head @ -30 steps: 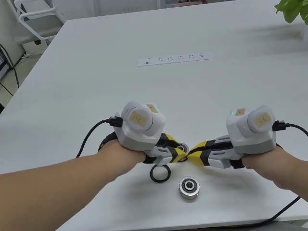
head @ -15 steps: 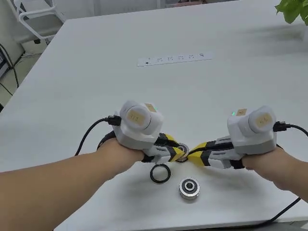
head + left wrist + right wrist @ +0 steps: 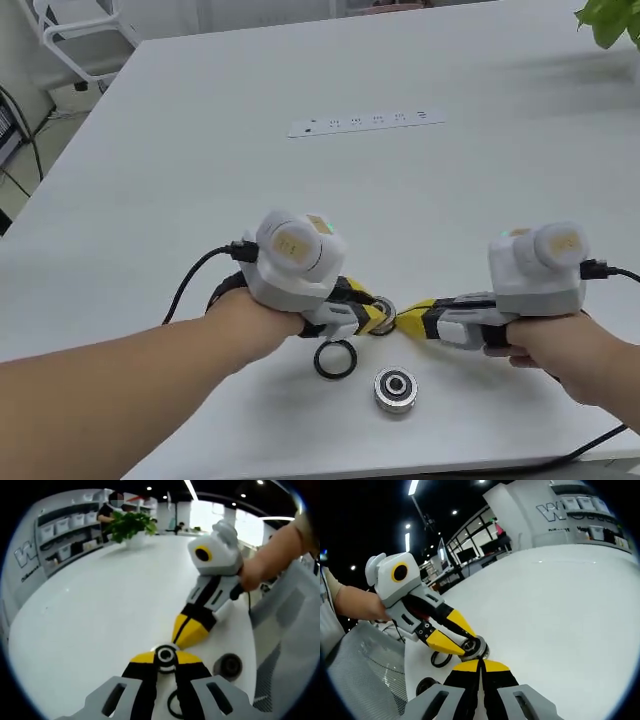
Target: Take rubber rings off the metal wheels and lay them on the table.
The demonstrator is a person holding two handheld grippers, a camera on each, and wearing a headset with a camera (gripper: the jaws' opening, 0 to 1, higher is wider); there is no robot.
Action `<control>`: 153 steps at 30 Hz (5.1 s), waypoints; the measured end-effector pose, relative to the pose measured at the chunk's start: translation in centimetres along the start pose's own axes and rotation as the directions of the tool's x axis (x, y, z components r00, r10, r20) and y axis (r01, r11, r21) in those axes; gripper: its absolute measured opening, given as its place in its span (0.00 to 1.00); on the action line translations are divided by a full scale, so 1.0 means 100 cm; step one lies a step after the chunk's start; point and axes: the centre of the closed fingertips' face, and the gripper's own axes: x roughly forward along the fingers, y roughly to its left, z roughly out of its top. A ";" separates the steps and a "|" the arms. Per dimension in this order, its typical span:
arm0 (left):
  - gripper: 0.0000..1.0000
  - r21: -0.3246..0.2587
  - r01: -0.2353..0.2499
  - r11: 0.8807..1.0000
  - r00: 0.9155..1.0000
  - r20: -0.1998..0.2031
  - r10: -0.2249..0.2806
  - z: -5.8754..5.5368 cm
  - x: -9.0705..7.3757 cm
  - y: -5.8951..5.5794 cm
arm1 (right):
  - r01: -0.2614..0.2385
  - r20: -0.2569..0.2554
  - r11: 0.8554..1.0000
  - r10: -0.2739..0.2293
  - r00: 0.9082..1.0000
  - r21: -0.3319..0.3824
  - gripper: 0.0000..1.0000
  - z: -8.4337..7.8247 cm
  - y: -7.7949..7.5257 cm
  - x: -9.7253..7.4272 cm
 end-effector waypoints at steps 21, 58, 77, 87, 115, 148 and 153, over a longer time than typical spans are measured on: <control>0.13 0.006 0.008 1.000 1.000 -0.011 -0.008 0.000 0.000 -0.005 | -0.006 0.065 0.996 0.000 0.998 0.084 0.00 0.013 0.005 -0.007; 0.13 0.004 -0.022 1.000 1.000 -0.018 0.022 -0.001 0.001 -0.004 | -0.031 0.059 0.998 0.028 0.998 0.059 0.00 0.019 0.017 -0.001; 0.14 0.003 -0.018 1.000 1.000 -0.009 0.018 0.000 0.000 -0.005 | -0.017 0.071 0.997 0.011 0.997 0.079 0.00 0.021 0.012 -0.005; 0.20 0.017 -0.007 1.000 1.000 0.009 0.007 0.006 -0.011 -0.010 | -0.018 0.069 0.997 0.013 0.998 0.069 0.00 0.025 0.018 -0.006; 0.41 -0.013 0.017 1.000 0.995 0.102 -0.016 0.005 -0.086 -0.025 | -0.065 0.014 0.997 0.065 0.998 -0.030 0.00 0.033 0.044 -0.003; 0.57 -0.109 -0.053 0.993 0.990 0.128 0.067 -0.025 -0.132 -0.011 | -0.098 -0.232 0.970 0.044 0.972 -0.225 0.00 0.003 0.060 0.038; 0.57 -0.111 -0.057 0.992 0.989 0.129 0.071 -0.025 -0.132 -0.011 | -0.091 -0.240 0.969 0.034 0.970 -0.230 0.00 0.003 0.059 0.040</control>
